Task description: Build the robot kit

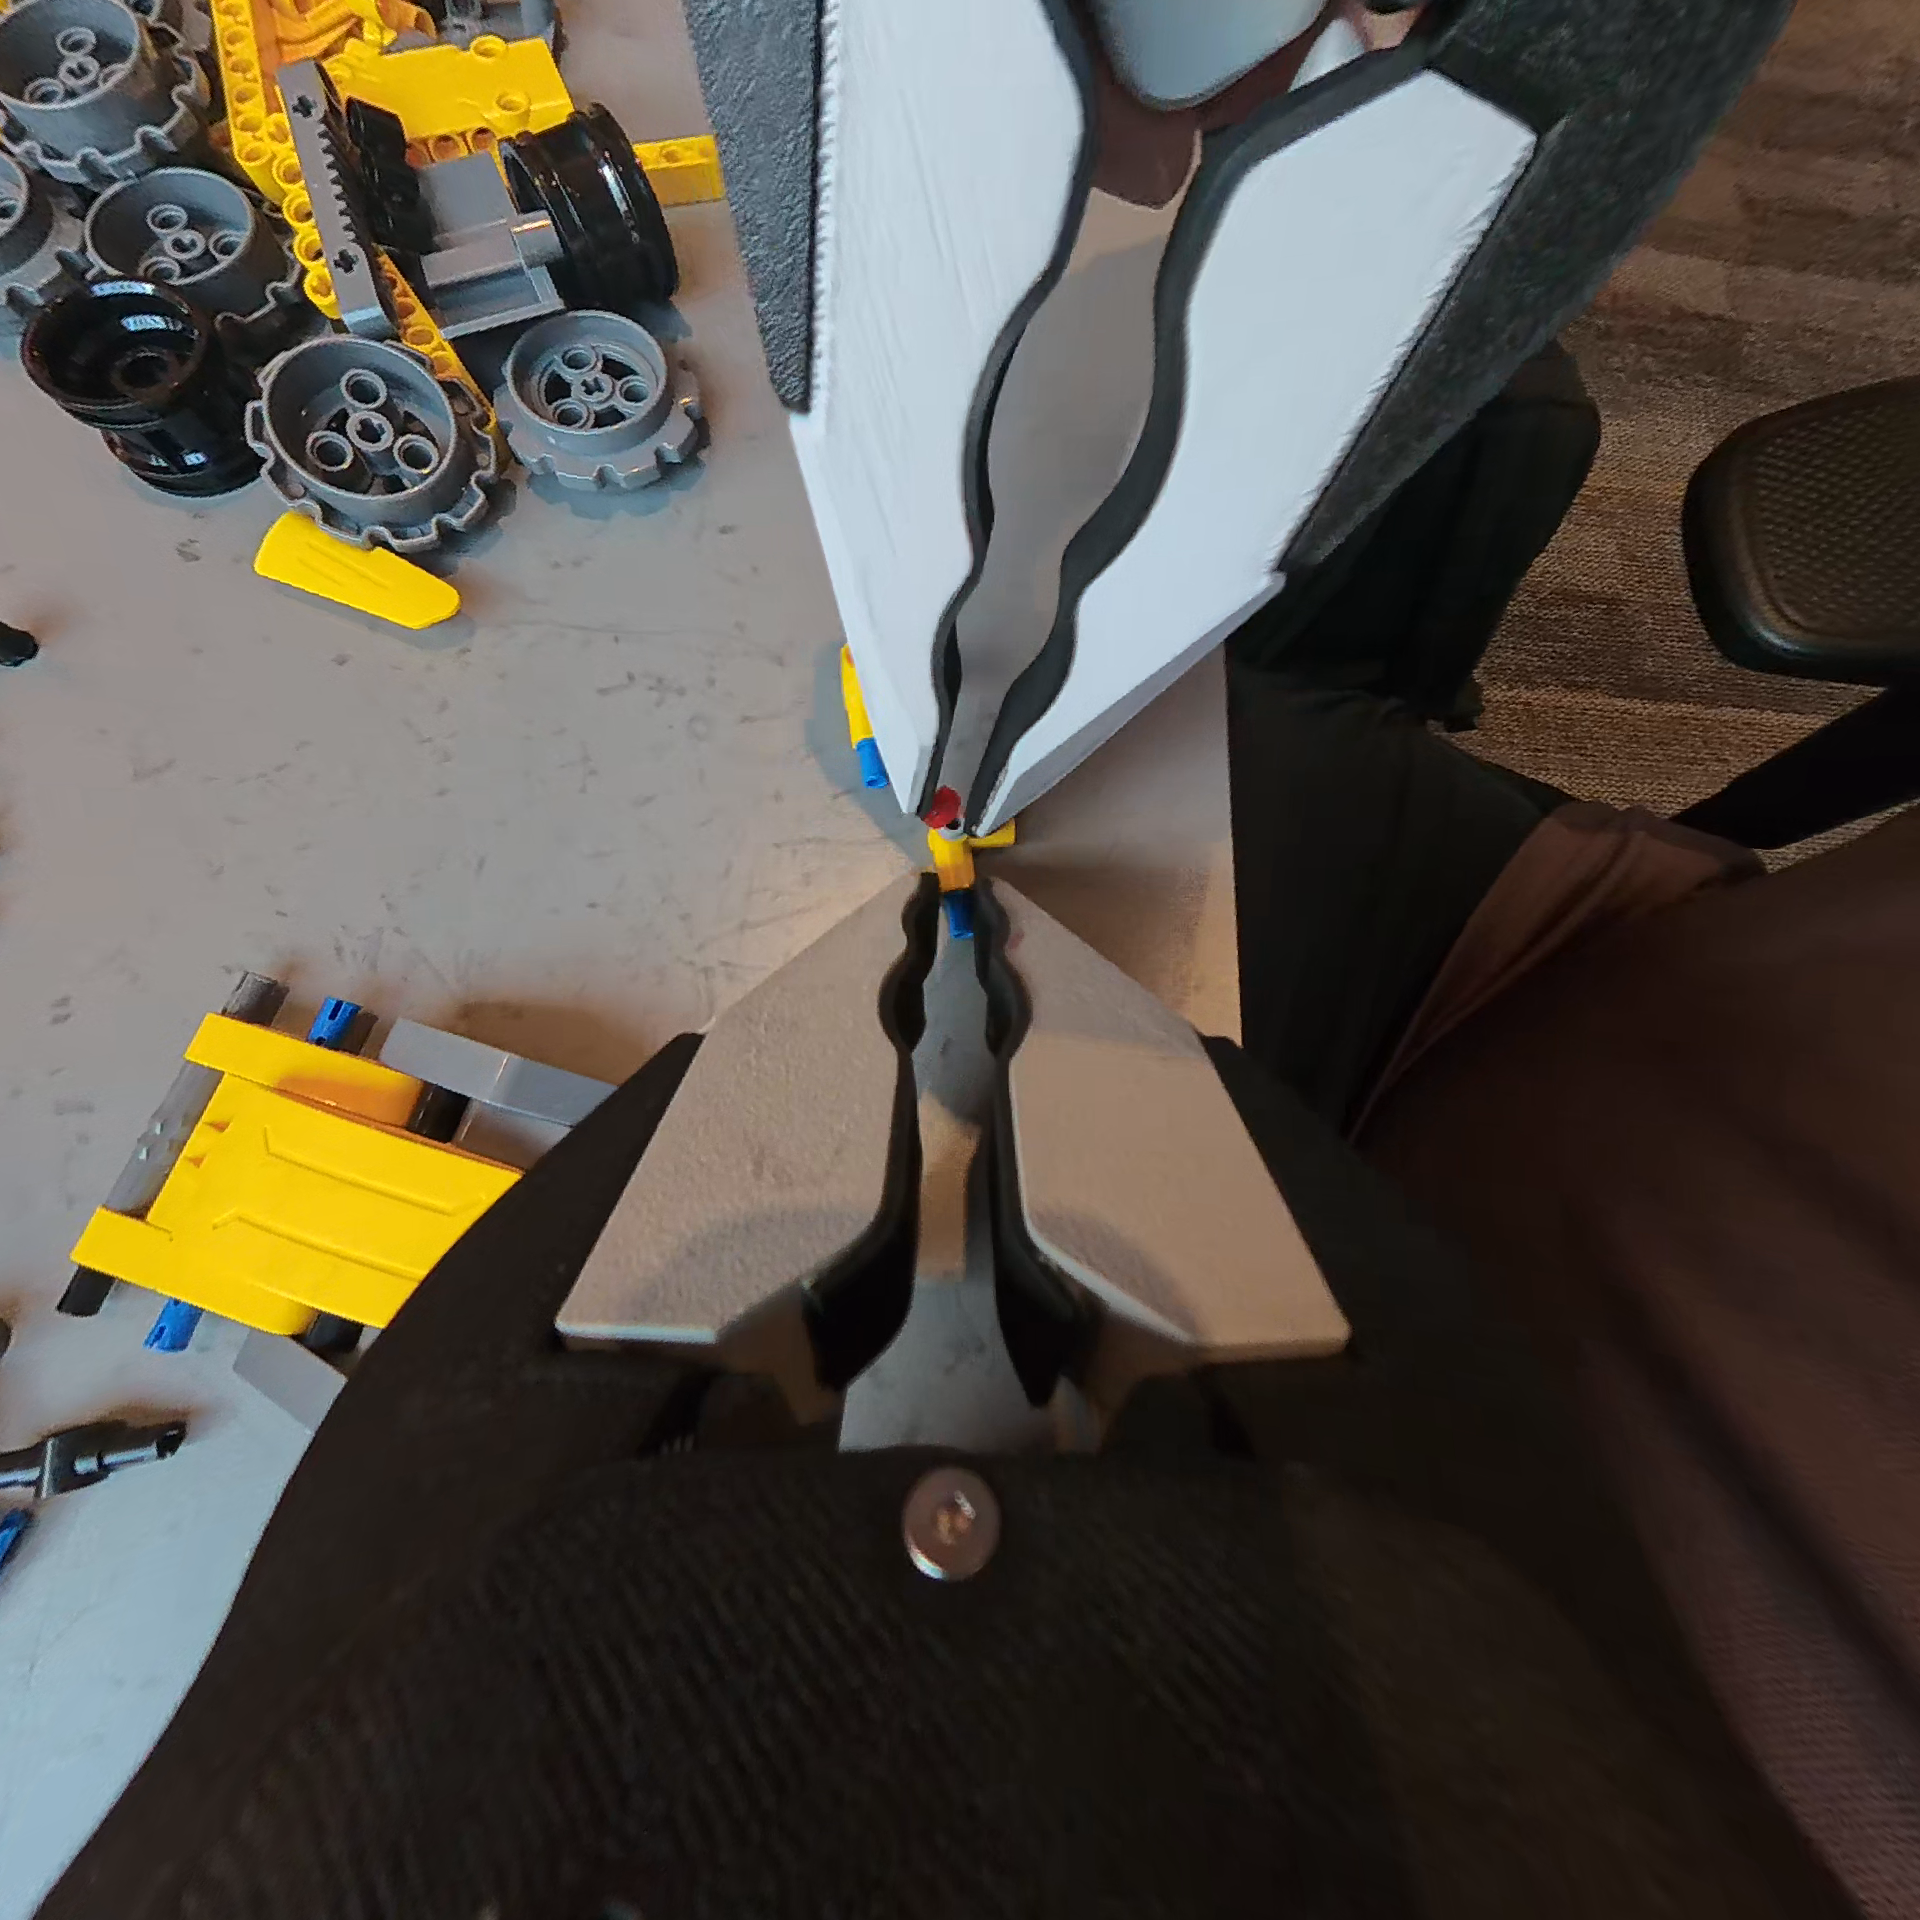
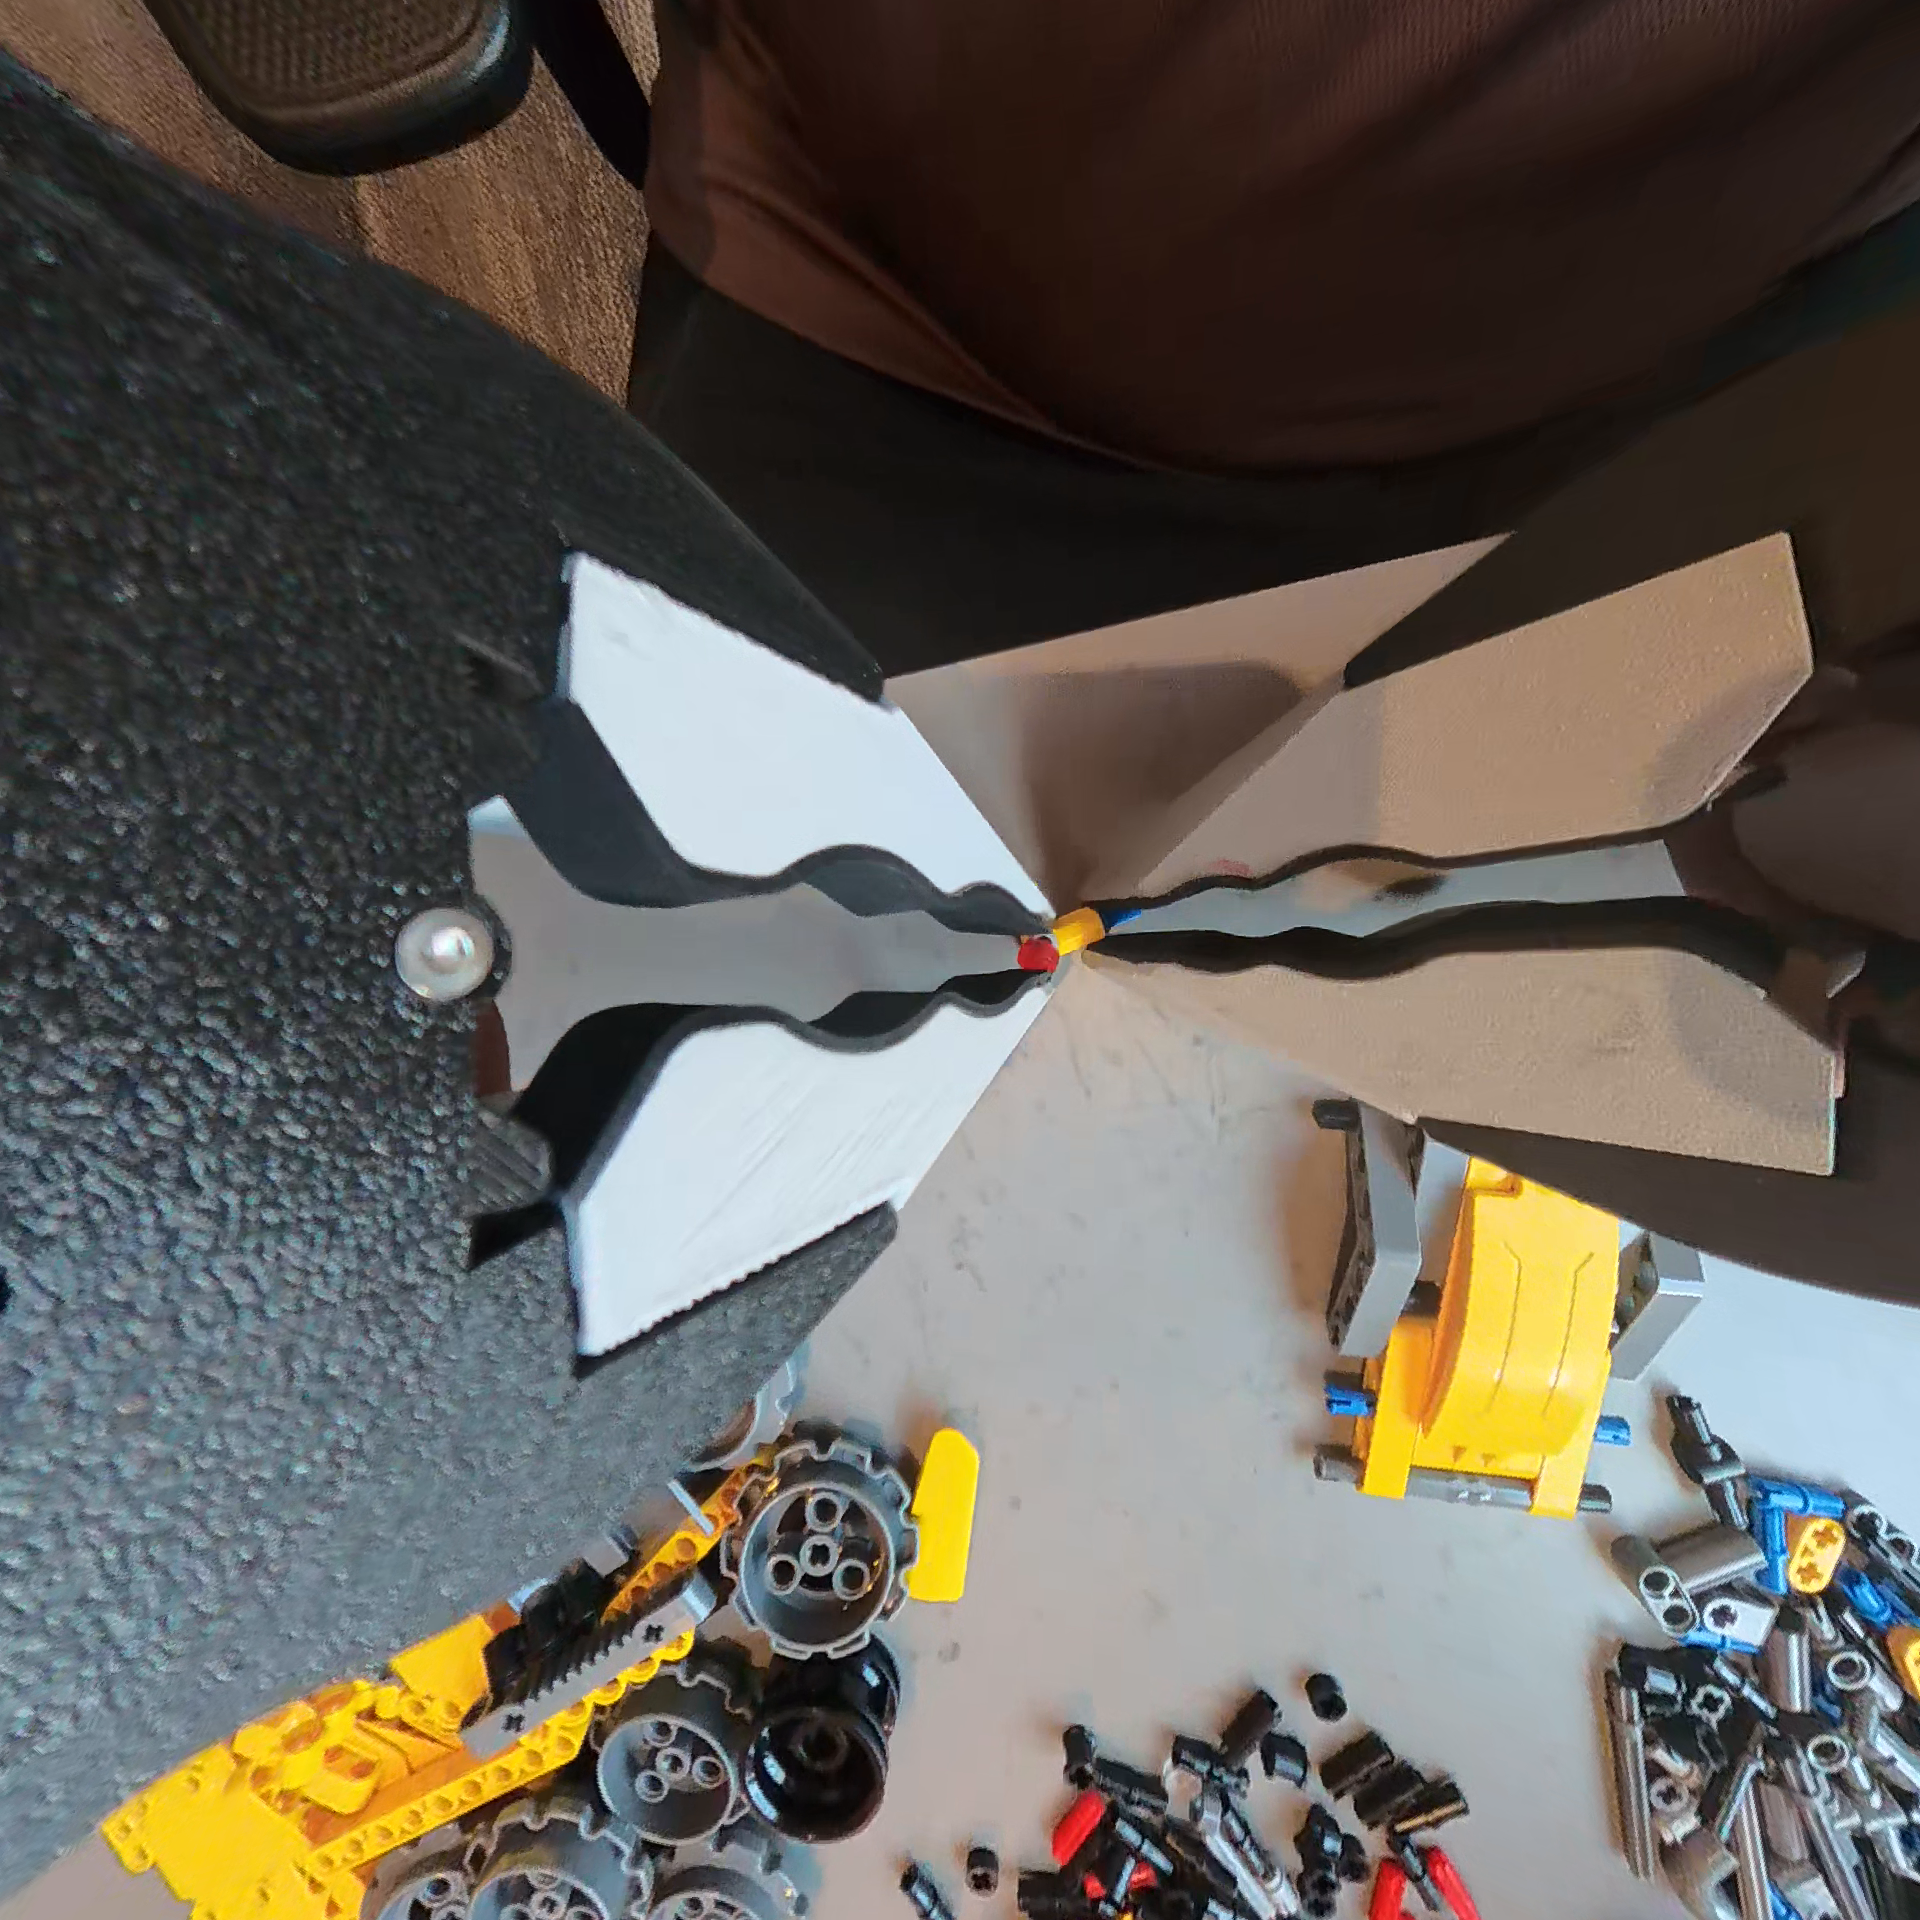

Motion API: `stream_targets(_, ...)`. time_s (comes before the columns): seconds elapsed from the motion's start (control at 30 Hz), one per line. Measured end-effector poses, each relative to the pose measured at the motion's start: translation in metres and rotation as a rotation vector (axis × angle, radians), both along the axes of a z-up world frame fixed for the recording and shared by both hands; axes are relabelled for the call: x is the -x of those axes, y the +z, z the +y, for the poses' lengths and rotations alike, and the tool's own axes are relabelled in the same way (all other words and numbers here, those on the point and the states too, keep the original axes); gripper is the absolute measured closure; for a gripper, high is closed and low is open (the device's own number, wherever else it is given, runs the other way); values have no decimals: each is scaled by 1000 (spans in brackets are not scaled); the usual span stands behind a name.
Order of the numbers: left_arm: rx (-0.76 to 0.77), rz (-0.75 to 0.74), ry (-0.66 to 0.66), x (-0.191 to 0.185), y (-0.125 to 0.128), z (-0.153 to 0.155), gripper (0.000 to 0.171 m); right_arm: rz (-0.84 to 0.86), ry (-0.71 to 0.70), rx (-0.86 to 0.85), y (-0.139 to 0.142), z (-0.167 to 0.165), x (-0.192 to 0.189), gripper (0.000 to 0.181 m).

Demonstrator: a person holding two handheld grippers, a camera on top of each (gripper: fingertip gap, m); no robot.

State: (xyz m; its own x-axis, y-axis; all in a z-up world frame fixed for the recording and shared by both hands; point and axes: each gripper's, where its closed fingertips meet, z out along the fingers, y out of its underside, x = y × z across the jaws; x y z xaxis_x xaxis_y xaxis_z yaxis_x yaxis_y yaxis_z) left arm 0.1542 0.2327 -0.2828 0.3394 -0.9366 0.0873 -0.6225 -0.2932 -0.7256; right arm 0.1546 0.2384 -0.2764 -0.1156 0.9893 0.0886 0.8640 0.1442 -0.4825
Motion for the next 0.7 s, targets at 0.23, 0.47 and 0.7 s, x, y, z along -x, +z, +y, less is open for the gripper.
stream_targets(0.23,0,-1,2,0,0,0,169,50,-47,-12,1,1,-1,177)
stream_targets(0.47,3,-2,2,0,0,0,169,57,-42,-31,4,0,0,178)
stream_targets(0.7,2,-1,2,0,0,0,169,55,-32,-25,5,-3,1,181)
